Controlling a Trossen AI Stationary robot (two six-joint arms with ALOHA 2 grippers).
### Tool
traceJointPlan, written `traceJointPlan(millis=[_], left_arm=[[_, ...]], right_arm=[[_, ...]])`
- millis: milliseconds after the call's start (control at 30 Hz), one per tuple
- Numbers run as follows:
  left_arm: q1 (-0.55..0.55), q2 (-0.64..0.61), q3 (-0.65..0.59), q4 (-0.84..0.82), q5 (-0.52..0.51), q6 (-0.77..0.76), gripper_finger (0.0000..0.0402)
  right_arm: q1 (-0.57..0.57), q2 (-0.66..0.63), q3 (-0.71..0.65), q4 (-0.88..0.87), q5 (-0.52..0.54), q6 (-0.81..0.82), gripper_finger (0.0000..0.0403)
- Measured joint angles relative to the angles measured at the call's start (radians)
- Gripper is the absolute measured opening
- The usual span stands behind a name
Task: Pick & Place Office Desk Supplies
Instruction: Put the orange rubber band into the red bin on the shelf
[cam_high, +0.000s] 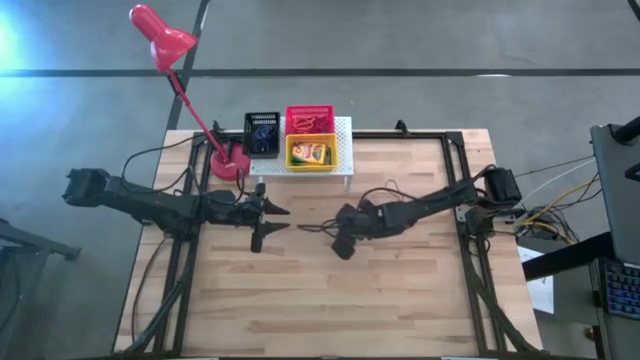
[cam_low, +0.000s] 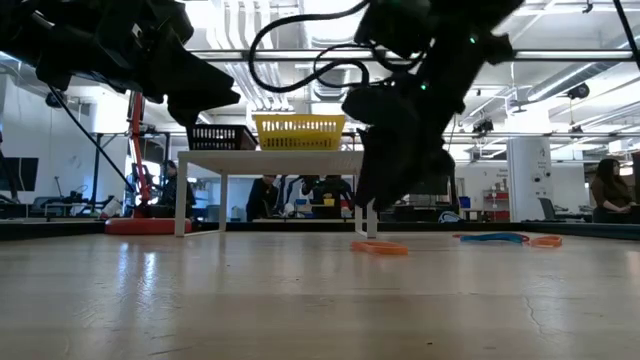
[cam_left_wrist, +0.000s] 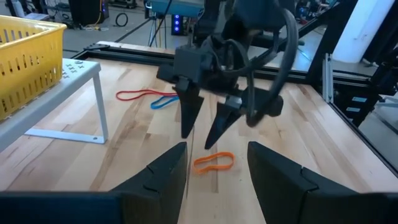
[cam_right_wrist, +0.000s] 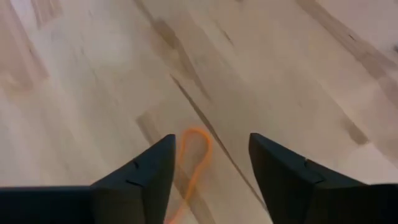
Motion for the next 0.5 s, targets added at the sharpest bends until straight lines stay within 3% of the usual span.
traceJointPlan(millis=[167, 500], left_arm=[[0.000, 0.000, 0.000, 0.001, 0.000, -0.006, 0.0173], [0.000, 0.000, 0.000, 0.004, 0.000, -0.007, 0.0173]], right_arm=[[0.001, 0.000, -0.086, 0.138, 0.011, 0.074, 0.0228], [0.016, 0.058, -0.118, 0.271, 0.010, 0.095, 0.0231]])
